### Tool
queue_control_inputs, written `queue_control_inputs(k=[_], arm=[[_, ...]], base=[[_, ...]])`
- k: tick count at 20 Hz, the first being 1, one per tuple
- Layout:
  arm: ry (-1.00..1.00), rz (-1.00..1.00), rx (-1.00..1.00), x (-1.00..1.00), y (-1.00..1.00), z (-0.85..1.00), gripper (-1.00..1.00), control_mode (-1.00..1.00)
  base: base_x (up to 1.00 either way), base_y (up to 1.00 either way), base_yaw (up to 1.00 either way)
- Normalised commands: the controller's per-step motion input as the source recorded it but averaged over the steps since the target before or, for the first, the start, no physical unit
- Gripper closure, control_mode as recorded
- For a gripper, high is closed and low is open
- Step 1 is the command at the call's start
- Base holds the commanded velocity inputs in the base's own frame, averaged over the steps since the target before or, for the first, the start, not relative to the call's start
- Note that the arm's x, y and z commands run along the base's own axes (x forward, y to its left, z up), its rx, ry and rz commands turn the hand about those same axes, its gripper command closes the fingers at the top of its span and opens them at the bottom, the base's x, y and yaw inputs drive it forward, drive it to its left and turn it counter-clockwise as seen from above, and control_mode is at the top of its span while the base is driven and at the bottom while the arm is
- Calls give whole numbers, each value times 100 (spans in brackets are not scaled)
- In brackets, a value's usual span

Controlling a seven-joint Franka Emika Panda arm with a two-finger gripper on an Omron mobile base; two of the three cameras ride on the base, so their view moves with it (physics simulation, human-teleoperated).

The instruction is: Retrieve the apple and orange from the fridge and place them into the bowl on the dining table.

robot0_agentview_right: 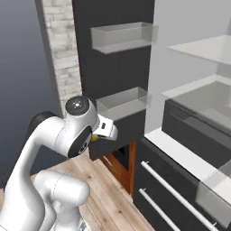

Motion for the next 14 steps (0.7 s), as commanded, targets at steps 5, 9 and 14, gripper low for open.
queue_control_inputs(k=[5, 9, 14], arm=[[0, 0, 0, 0, 0, 0, 100, 100], [0, 0, 0, 0, 0, 0, 100, 100], [0, 0, 0, 0, 0, 0, 100, 100]], base=[[-36, -10, 55], [-50, 0, 49], [-74, 0, 44]])
